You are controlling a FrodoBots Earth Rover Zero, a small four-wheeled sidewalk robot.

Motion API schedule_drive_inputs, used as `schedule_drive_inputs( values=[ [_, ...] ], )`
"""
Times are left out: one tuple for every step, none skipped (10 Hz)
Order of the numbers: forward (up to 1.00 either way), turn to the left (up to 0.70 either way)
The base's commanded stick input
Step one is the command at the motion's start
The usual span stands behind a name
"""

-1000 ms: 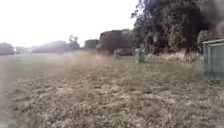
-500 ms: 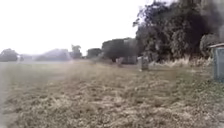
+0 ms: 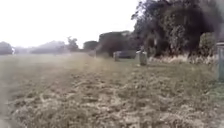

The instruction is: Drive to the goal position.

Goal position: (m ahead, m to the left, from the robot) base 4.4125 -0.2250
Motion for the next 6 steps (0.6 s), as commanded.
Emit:
schedule_drive_inputs(
  values=[
    [0.70,0.03],
    [0.70,0.02],
    [0.70,0.02],
    [0.70,0.02],
    [0.70,0.02],
    [0.70,0.02]
  ],
)
